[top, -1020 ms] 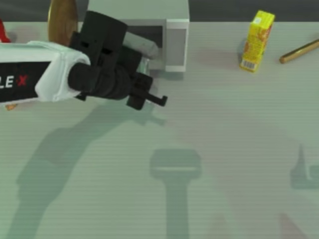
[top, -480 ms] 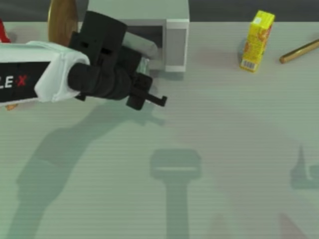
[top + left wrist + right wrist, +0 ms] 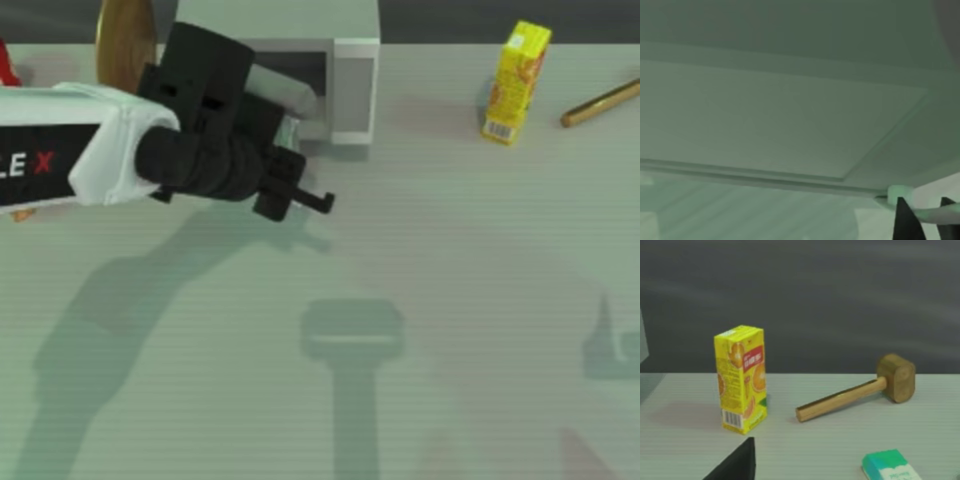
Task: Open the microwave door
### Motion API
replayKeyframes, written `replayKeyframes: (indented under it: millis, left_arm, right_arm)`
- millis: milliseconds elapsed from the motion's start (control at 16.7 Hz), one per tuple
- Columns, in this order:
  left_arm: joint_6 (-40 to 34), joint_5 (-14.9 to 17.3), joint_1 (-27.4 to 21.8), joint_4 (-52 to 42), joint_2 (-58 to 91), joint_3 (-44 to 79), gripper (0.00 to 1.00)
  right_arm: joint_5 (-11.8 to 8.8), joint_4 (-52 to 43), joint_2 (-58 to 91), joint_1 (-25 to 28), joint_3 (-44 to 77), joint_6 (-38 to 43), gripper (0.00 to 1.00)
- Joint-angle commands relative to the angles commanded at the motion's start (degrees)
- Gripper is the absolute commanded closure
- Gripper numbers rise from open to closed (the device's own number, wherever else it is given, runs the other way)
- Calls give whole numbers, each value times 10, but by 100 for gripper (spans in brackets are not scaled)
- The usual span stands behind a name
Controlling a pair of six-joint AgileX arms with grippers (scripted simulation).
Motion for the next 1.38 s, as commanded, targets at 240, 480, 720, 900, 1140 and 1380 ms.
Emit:
replayKeyframes:
  millis: [240, 480, 720, 900, 1140, 1380]
  left_arm:
    - [0, 0, 0, 0, 0, 0, 100]
    - [9, 13, 1, -1, -3, -5, 100]
    - [32, 27, 13, -1, -12, -14, 100]
    - [34, 29, 14, -1, -12, -15, 100]
    - [34, 29, 14, -1, -12, -15, 100]
    - [34, 29, 14, -1, -12, -15, 100]
  right_arm:
    - [0, 0, 0, 0, 0, 0, 0]
    - [0, 0, 0, 0, 0, 0, 0]
    - [0, 0, 0, 0, 0, 0, 0]
    - [0, 0, 0, 0, 0, 0, 0]
    - [0, 0, 0, 0, 0, 0, 0]
    - [0, 0, 0, 0, 0, 0, 0]
